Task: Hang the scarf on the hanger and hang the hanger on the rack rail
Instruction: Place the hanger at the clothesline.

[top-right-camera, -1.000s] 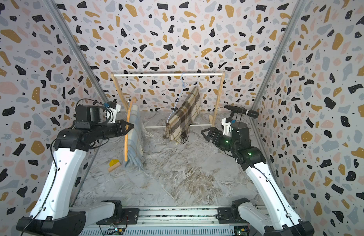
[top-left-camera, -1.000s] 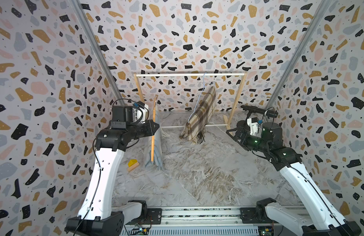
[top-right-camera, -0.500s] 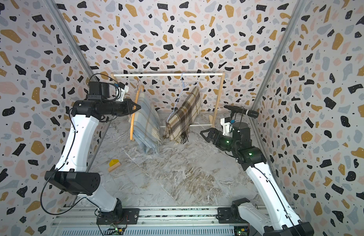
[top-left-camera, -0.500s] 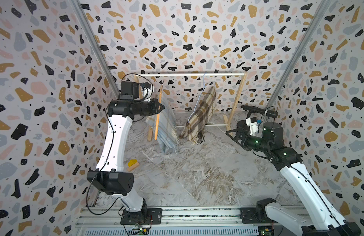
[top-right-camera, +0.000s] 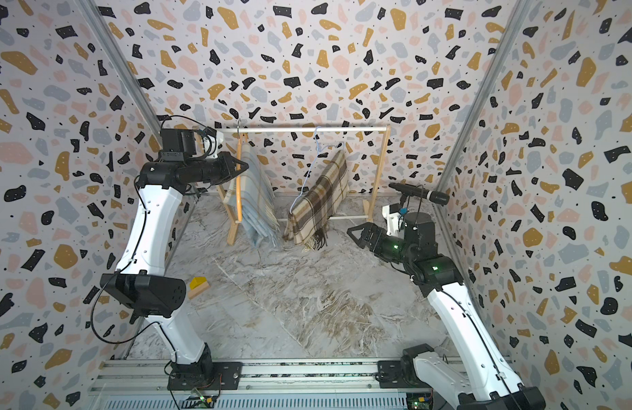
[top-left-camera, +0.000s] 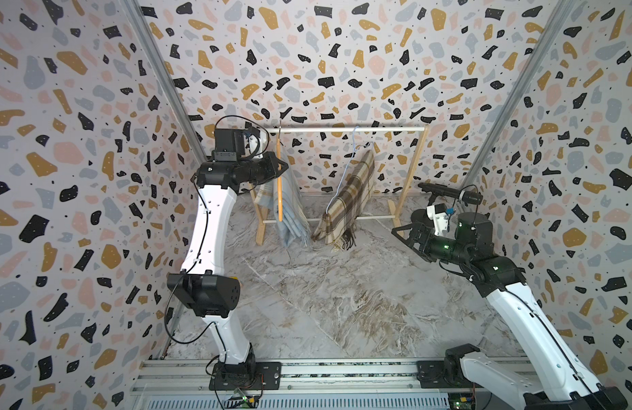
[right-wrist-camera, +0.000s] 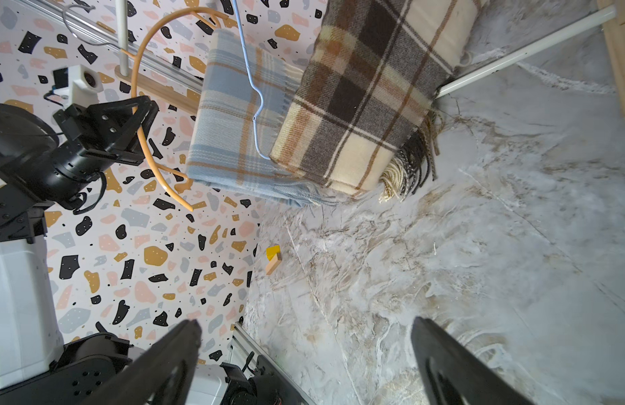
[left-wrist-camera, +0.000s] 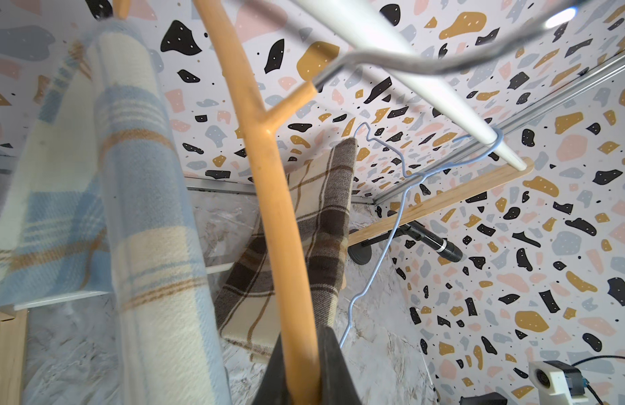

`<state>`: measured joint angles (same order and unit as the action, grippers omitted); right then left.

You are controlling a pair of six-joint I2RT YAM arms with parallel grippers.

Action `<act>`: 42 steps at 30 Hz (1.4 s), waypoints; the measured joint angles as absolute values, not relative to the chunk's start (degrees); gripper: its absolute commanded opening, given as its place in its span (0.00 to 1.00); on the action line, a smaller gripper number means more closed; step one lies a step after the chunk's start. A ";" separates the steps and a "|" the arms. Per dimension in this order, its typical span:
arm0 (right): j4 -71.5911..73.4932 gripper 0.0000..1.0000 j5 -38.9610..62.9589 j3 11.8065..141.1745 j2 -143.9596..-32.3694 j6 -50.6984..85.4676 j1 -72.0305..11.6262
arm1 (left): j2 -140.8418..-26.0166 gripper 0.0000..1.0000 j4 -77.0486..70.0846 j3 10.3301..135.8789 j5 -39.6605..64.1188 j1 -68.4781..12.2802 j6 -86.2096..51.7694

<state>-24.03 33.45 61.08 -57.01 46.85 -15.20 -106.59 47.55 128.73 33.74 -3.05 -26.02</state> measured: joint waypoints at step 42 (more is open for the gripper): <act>-26.17 1.00 32.58 60.86 -57.34 43.44 -12.91 | -99.81 0.61 37.30 111.55 31.92 -5.74 -24.40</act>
